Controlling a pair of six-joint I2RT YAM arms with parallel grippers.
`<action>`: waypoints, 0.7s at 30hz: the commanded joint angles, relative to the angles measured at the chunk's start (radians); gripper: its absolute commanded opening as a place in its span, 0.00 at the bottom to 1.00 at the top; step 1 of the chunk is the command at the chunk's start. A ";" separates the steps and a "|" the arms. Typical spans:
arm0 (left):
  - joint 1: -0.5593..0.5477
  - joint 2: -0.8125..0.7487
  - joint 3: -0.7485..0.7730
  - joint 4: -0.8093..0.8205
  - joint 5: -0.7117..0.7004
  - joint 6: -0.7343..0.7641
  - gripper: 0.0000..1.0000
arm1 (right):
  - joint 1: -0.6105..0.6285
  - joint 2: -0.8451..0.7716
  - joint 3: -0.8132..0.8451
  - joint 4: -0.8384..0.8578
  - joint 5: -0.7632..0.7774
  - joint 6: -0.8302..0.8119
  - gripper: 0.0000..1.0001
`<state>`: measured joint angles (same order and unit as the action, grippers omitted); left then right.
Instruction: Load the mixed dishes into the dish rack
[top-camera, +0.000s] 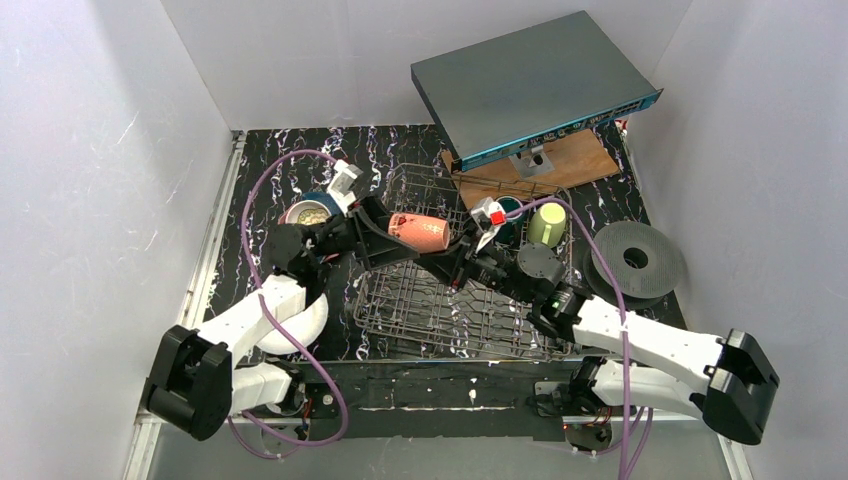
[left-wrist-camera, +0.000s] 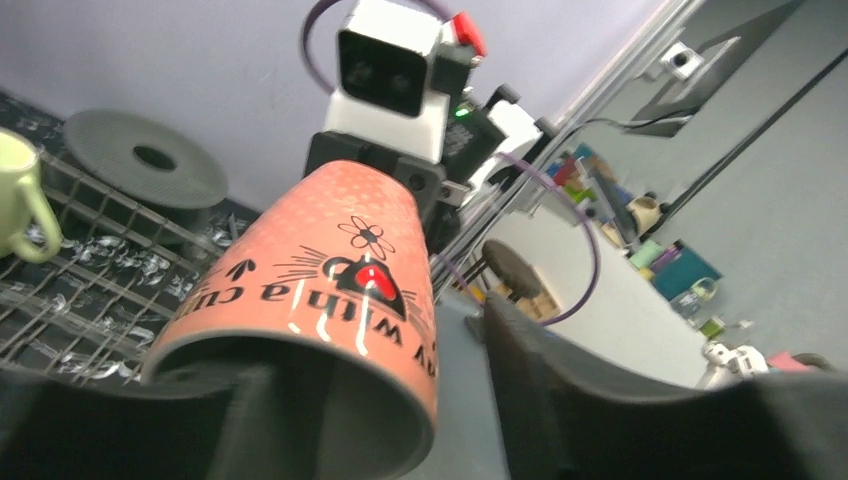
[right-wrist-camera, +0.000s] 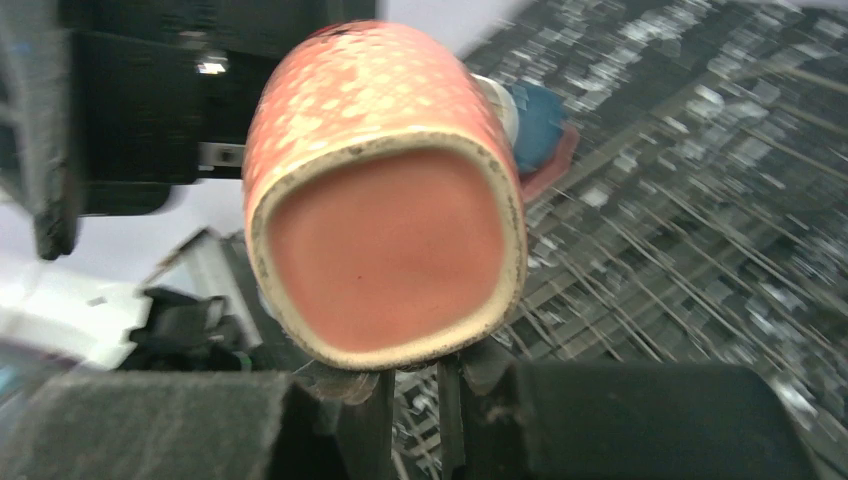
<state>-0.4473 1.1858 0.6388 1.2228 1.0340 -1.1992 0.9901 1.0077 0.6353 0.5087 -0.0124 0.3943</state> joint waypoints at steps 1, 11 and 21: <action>-0.002 -0.105 0.089 -0.577 -0.022 0.412 0.76 | -0.004 -0.095 0.100 -0.354 0.431 0.018 0.01; -0.008 -0.350 0.178 -1.316 -0.788 0.947 0.89 | -0.016 -0.143 0.109 -1.059 0.832 0.316 0.01; -0.010 -0.341 0.171 -1.339 -0.879 0.985 0.89 | -0.232 -0.089 0.107 -1.071 0.711 0.304 0.01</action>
<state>-0.4538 0.8402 0.8001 -0.0746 0.2195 -0.2642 0.8593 0.8967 0.7052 -0.5915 0.7246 0.6861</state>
